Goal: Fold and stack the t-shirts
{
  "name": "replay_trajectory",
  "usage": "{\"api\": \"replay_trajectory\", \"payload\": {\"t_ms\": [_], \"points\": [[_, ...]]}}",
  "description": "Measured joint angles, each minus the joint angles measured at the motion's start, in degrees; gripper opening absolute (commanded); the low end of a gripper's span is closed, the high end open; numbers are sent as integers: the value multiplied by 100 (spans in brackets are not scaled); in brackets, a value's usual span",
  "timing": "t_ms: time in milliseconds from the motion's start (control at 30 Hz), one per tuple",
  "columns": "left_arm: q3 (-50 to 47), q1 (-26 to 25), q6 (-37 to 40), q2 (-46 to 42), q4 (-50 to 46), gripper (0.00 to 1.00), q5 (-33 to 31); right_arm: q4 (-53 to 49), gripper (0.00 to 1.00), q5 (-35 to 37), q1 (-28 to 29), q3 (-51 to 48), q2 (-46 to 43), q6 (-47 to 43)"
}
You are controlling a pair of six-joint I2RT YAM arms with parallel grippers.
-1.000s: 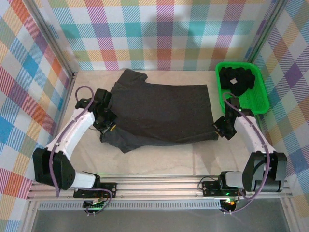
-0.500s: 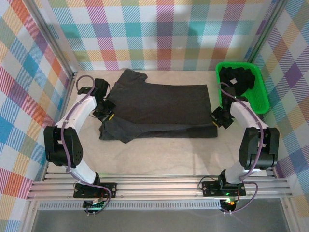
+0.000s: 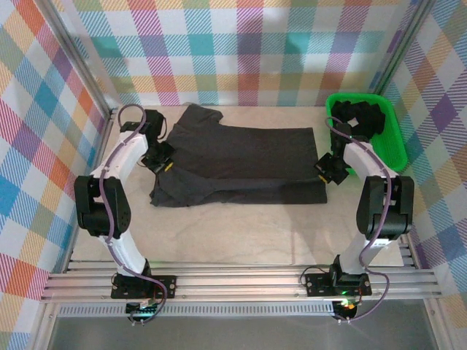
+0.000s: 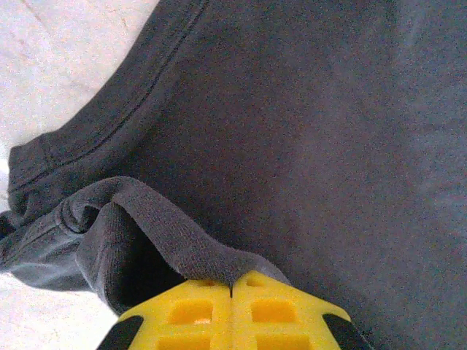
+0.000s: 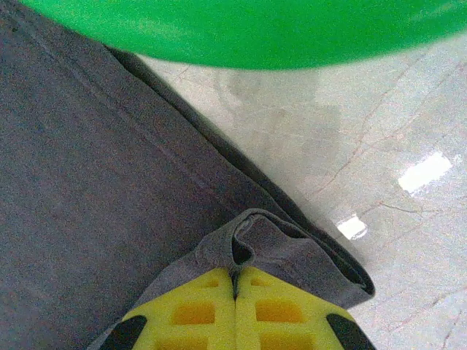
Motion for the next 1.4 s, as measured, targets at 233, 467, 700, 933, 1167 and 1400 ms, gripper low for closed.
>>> {"api": "replay_trajectory", "payload": {"t_ms": [233, 467, 700, 933, 1167, 1400], "points": [[627, 0, 275, 632, -4, 64, -44, 116, 41, -46, 0, 243, 321, -199], [-63, 179, 398, -66, 24, 63, -302, 140, 48, -76, 0, 116, -11, -428], [-2406, 715, 286, -1661, 192, 61, 4, 251, 55, -343, 0, -1513, -1353, -452], [-3353, 1305, 0, -1665, 793, 64, 643, 730, 55, -868, -170, -2323, -1408, -466], [-3368, 1366, -258, -1519, 1648, 58, 907, 1261, 53, -1078, -238, -2356, -1003, -426], [-3392, 1373, -350, -1202, 1978, 35, 896, 1357, 42, -1058, -240, -2339, -789, -343]]}}
